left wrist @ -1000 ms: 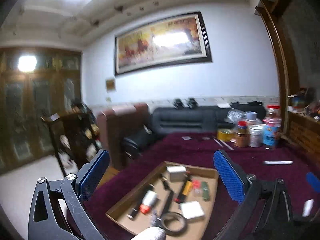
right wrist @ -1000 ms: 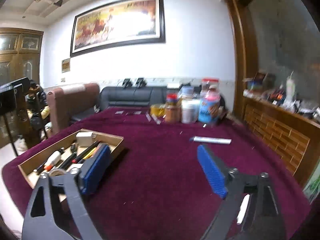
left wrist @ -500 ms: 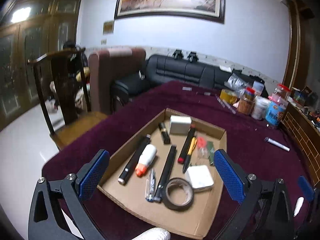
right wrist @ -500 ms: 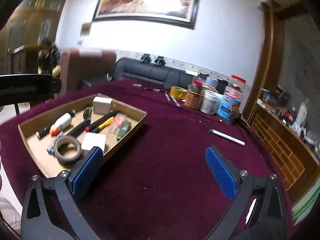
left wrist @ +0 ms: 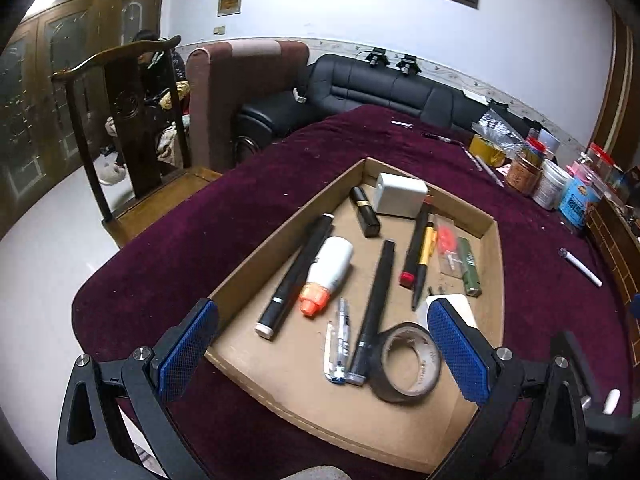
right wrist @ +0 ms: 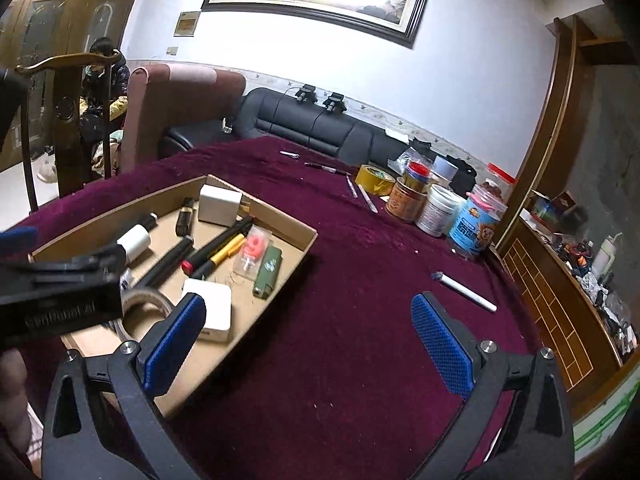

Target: Organize rigid objects

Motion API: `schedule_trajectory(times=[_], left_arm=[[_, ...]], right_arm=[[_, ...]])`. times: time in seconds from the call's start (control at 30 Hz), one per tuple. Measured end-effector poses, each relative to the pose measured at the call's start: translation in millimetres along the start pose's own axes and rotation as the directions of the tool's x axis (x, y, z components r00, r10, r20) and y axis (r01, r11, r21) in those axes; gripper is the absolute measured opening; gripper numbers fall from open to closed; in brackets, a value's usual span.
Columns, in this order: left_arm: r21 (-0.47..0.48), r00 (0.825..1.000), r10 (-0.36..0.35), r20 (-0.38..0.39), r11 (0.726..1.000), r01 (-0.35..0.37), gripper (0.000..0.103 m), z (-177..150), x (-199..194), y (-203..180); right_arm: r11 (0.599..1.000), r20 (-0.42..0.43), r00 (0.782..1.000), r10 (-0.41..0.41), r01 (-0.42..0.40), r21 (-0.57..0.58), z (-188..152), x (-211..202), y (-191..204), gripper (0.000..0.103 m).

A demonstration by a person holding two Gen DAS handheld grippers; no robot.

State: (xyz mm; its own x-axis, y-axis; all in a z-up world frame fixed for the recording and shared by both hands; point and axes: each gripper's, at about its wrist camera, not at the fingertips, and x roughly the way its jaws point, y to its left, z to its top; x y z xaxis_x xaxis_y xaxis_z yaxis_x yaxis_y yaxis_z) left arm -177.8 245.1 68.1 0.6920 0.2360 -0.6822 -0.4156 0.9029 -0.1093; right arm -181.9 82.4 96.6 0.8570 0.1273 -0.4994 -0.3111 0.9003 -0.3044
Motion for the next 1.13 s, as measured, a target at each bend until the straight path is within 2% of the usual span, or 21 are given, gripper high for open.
schedule_trajectory(times=[0.33, 1.13], left_arm=[[-0.002, 0.999, -0.014, -0.041, 1.0, 0.014, 0.102, 3, 9, 3], [0.058, 0.997, 0.004, -0.081, 0.998, 0.001, 0.102, 5, 10, -13]], right_arm=[[1.0, -0.021, 1.0, 0.019, -0.02, -0.022, 2, 5, 13, 0.103], [0.999, -0.027, 0.999, 0.037, -0.036, 0.032, -3, 7, -5, 0.103]])
